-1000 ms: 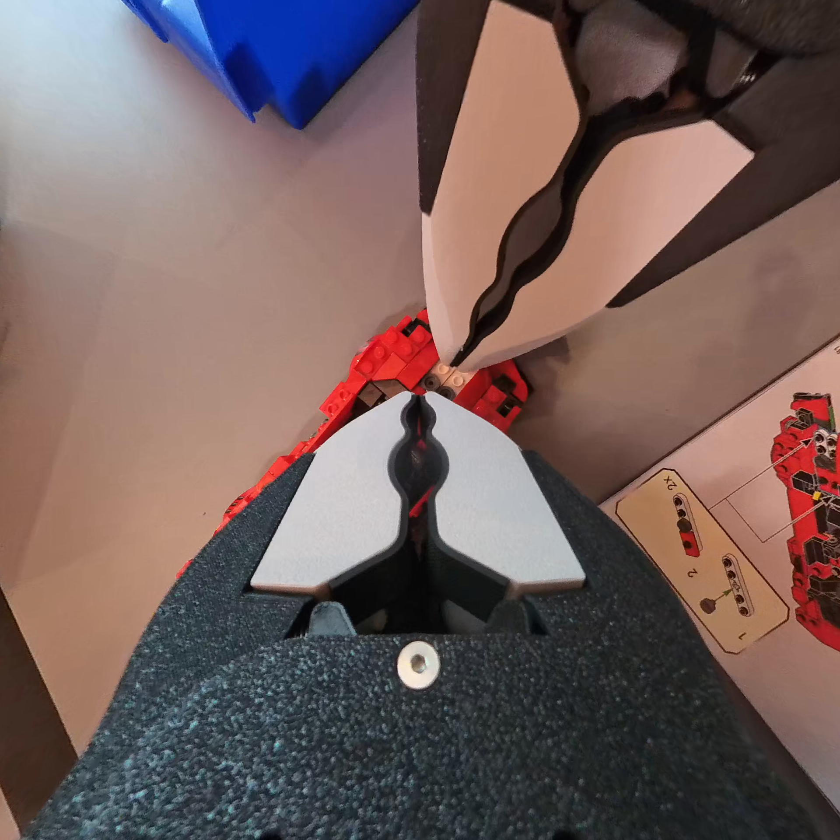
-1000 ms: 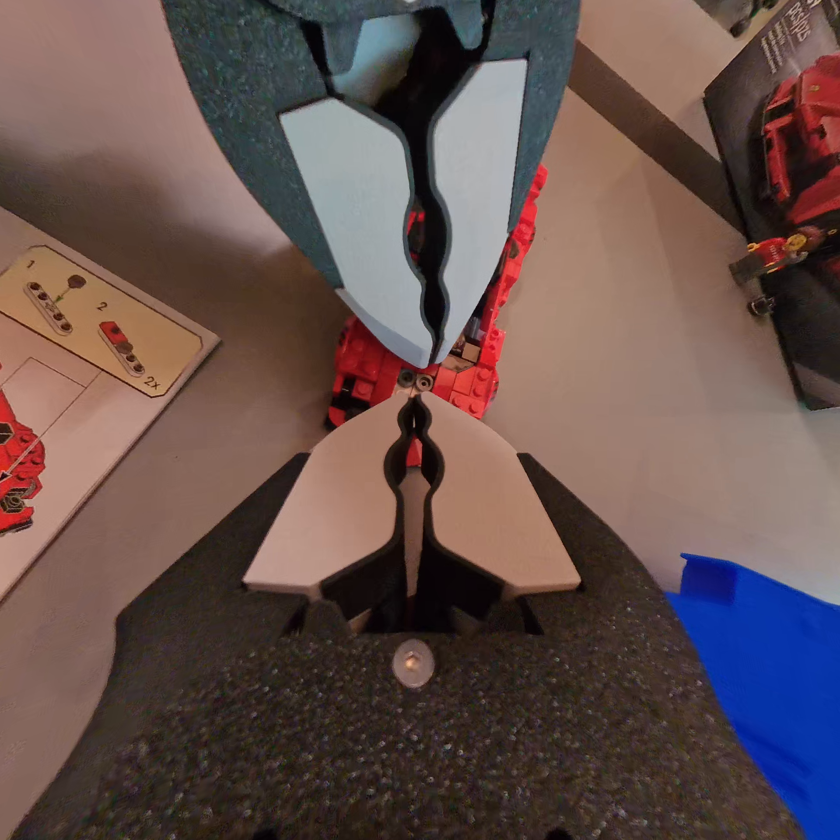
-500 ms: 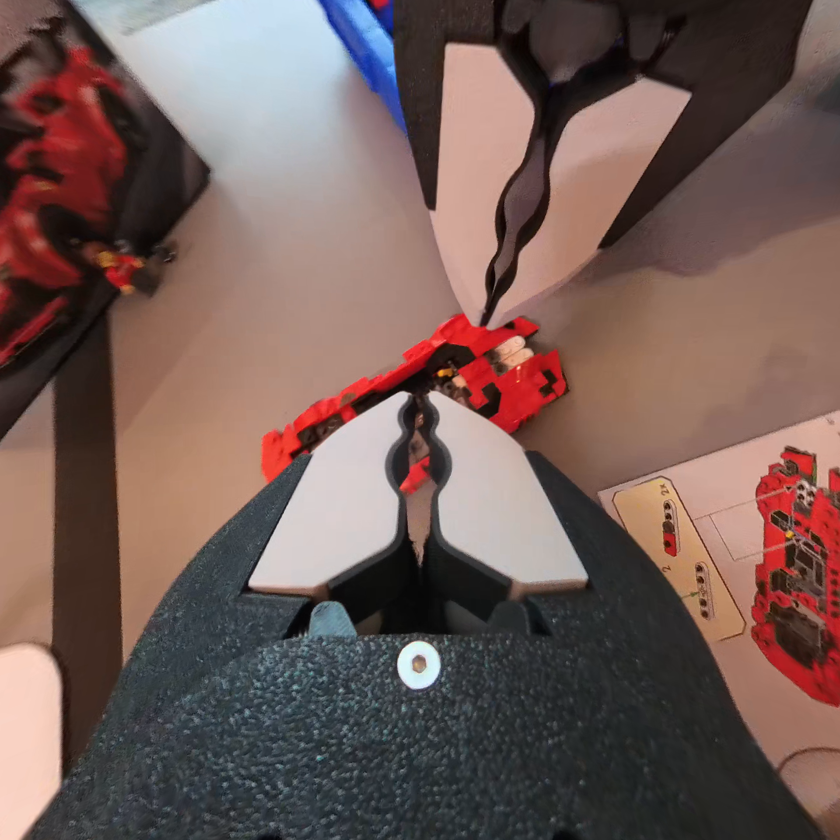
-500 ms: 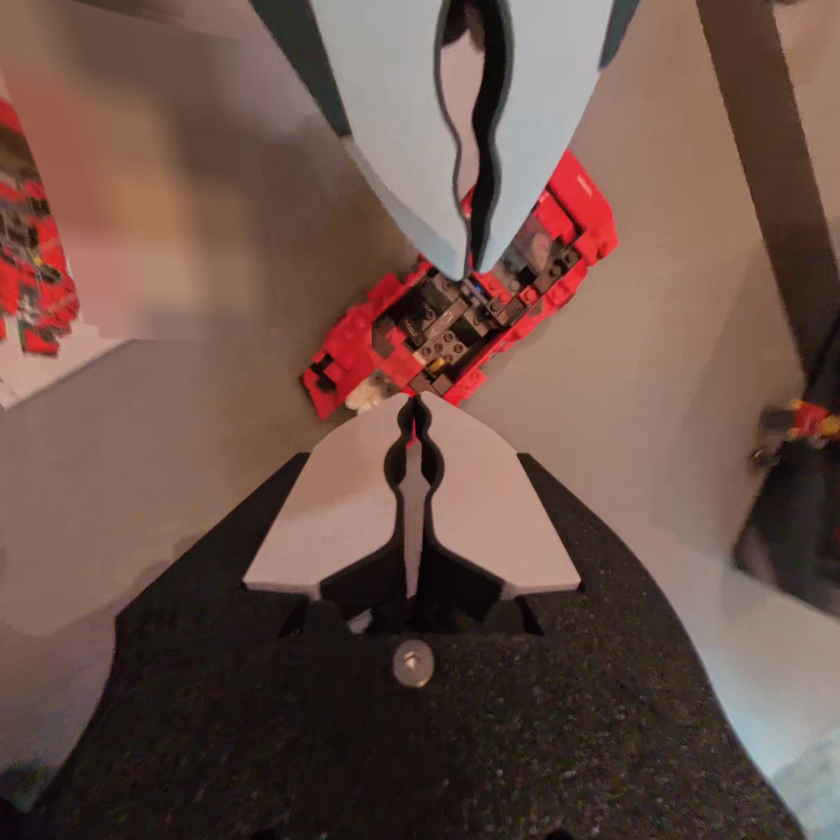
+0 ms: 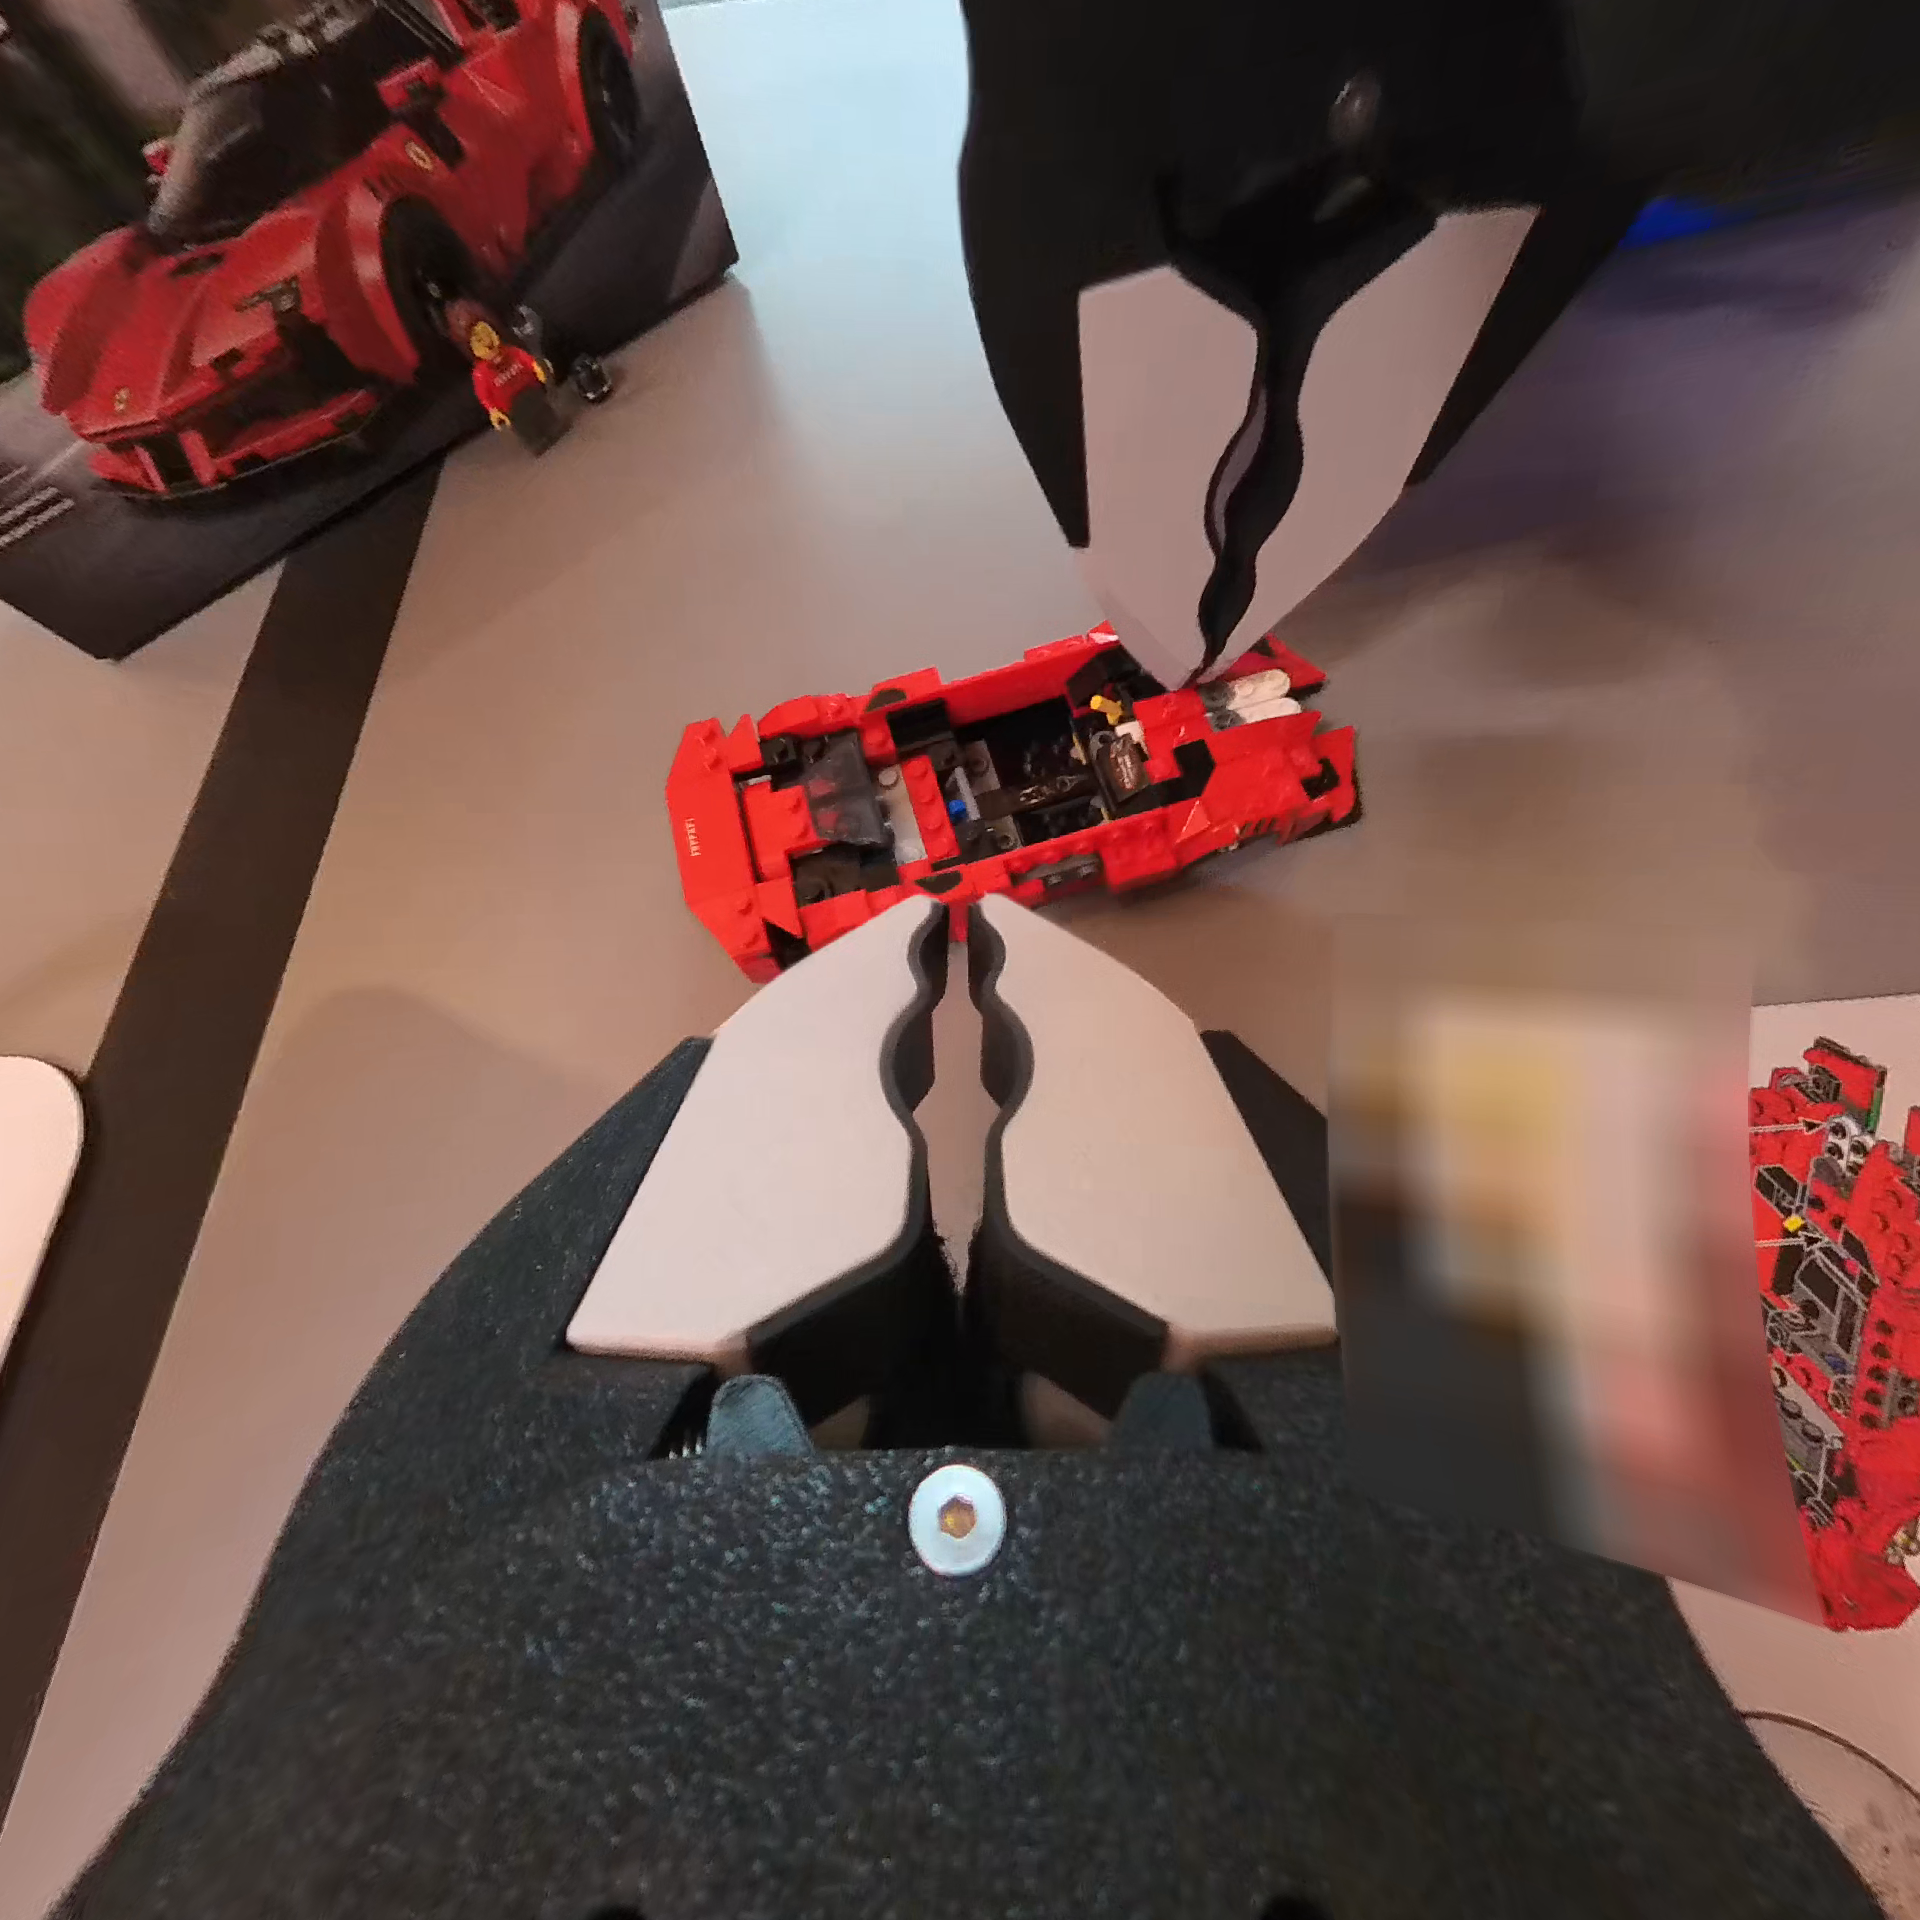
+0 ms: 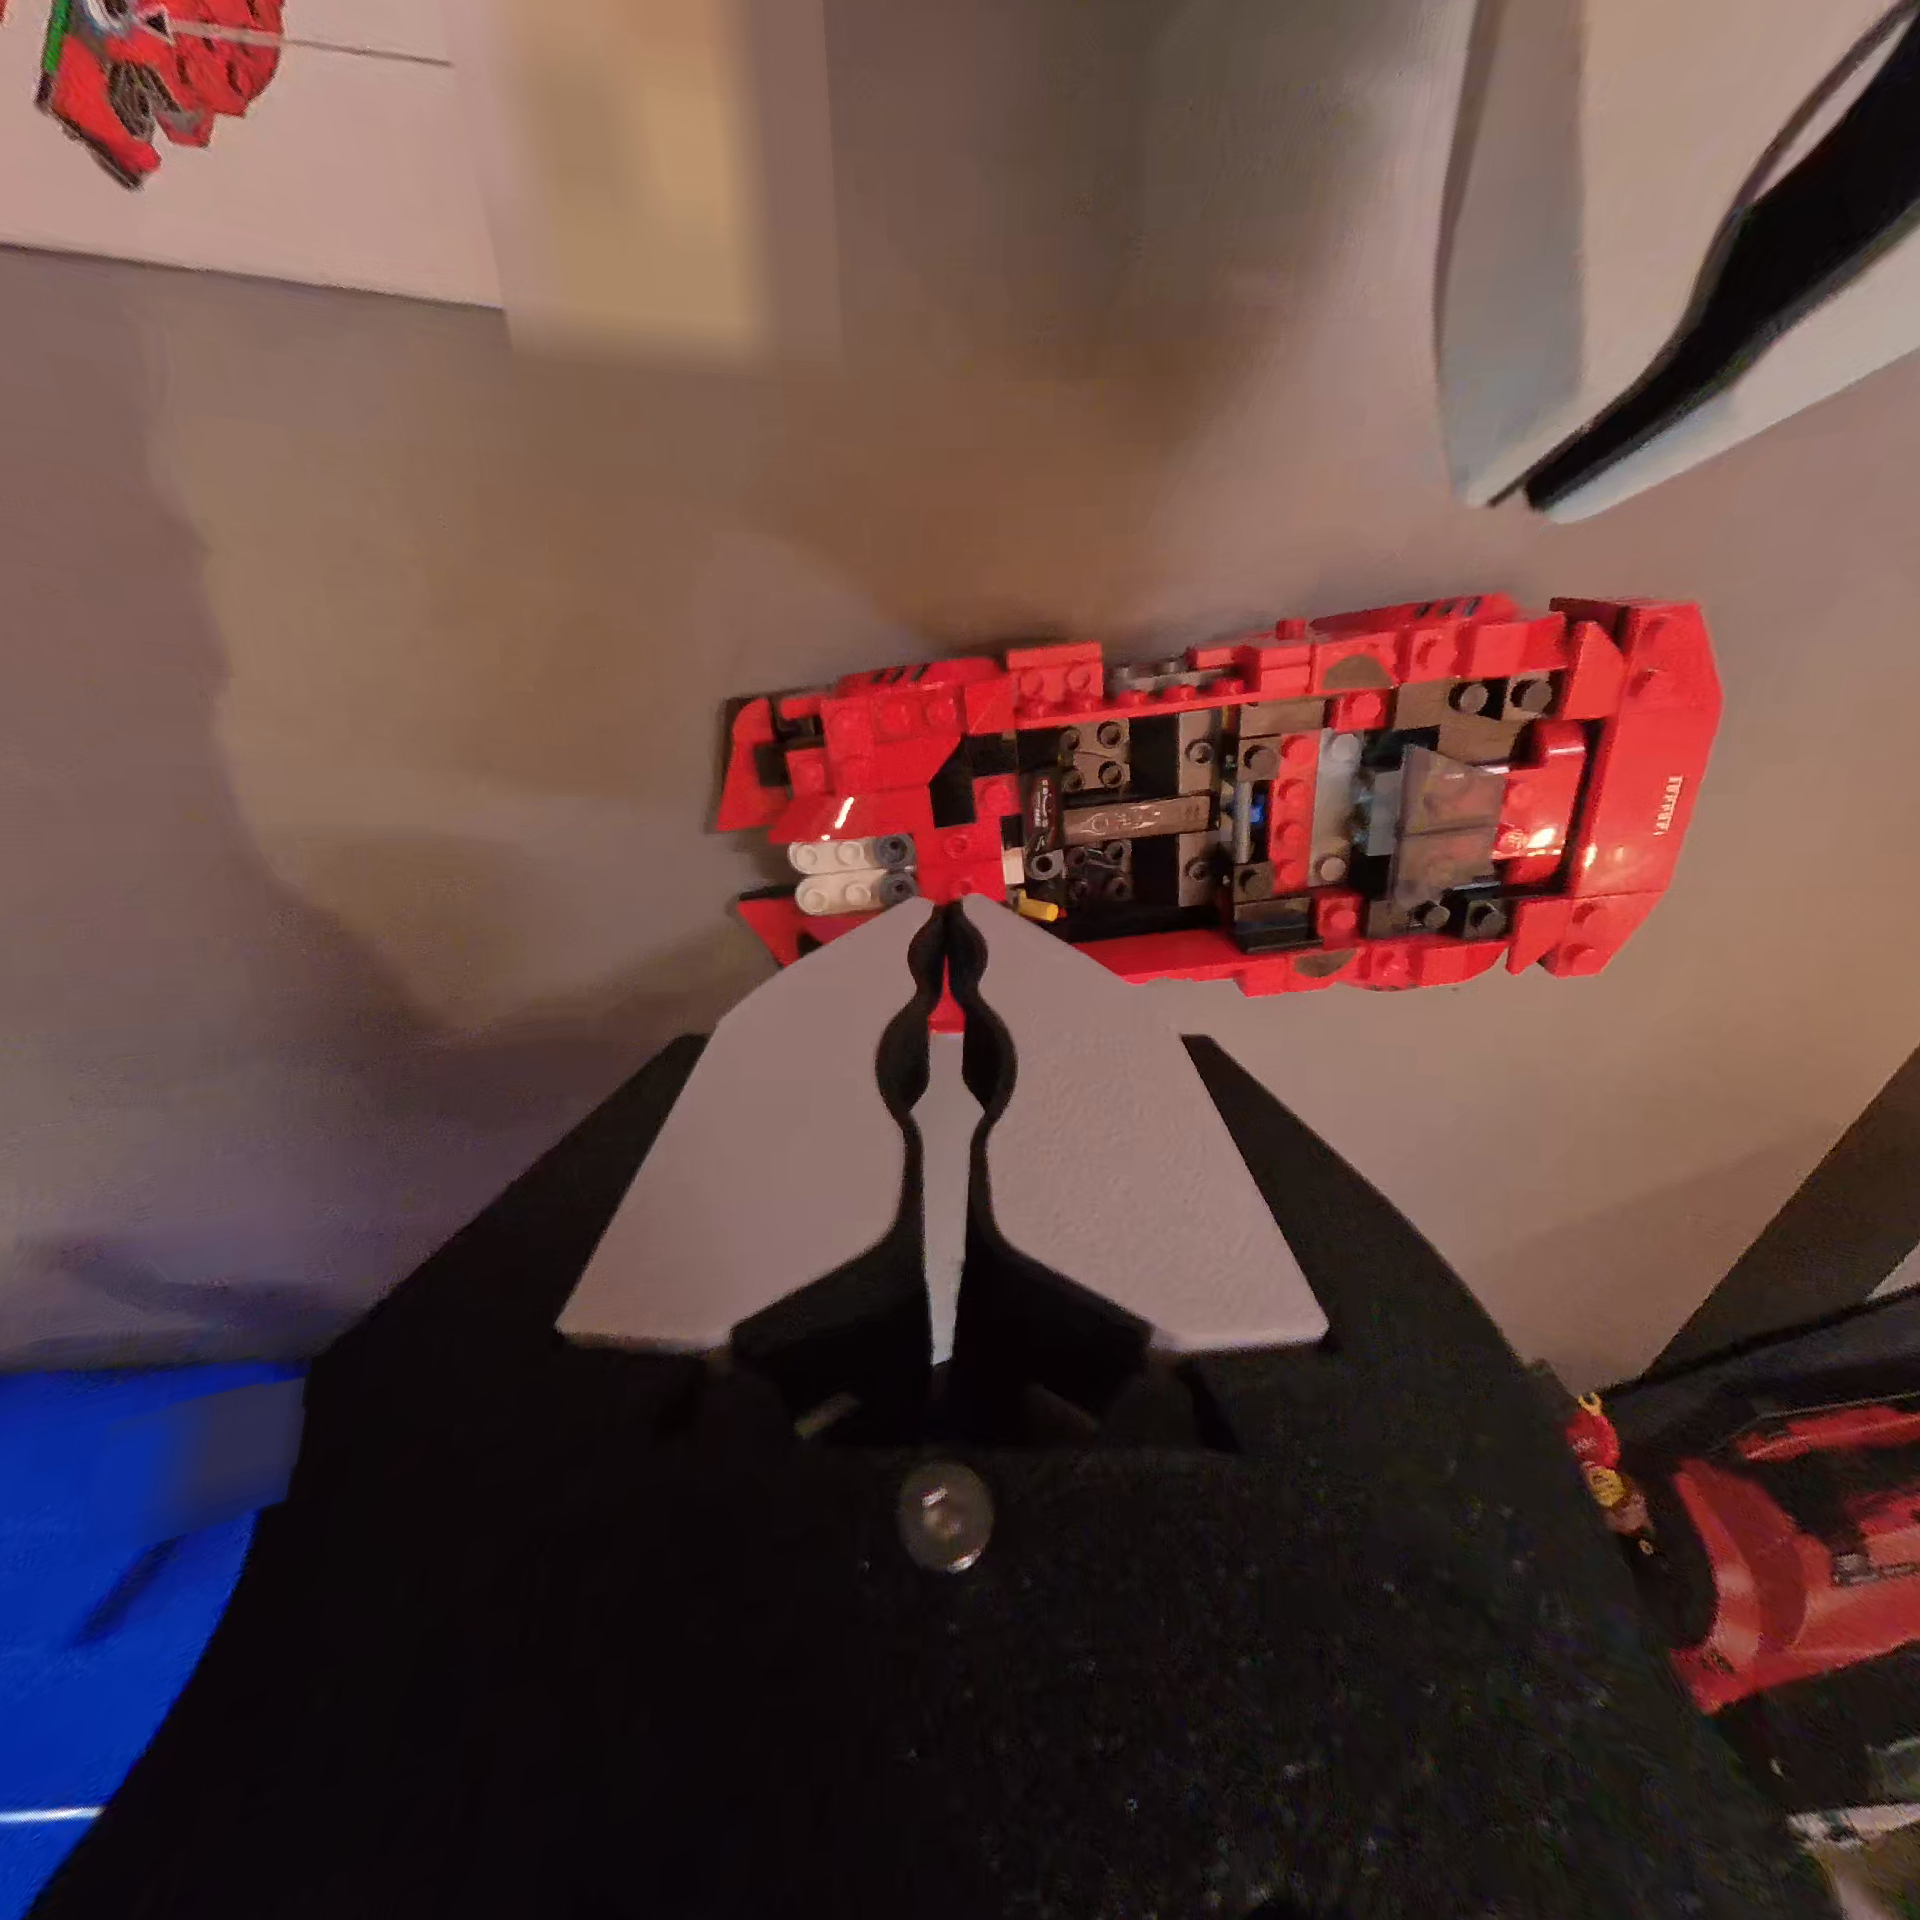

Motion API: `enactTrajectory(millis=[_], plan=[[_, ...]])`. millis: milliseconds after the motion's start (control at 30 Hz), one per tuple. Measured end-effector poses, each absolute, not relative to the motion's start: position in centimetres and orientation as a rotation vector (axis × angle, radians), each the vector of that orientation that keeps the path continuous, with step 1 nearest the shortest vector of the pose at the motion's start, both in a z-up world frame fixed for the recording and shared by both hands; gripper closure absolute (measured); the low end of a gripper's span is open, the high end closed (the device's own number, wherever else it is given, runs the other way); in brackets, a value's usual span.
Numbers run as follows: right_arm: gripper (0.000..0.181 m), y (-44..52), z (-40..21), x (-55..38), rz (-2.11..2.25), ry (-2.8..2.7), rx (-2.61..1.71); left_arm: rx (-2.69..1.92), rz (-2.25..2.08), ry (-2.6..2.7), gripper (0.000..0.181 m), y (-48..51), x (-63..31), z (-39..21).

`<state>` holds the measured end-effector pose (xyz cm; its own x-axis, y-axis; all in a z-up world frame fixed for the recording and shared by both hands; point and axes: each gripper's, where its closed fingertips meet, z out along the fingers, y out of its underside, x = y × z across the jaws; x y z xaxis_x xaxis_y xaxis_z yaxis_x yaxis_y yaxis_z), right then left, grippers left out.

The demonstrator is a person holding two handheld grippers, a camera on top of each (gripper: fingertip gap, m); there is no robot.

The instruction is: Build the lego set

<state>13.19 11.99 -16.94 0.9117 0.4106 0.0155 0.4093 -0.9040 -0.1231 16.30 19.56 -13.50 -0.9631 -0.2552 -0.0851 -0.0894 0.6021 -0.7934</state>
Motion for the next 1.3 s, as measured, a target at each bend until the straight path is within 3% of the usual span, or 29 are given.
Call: enactTrajectory(millis=[1300], plan=[[0.181, 12.25, -17.8, 13.24, 0.127, -0.577, -3.099, -0.314, -1.313, 2.662, 0.179, 20.45, 16.91, -13.99]])
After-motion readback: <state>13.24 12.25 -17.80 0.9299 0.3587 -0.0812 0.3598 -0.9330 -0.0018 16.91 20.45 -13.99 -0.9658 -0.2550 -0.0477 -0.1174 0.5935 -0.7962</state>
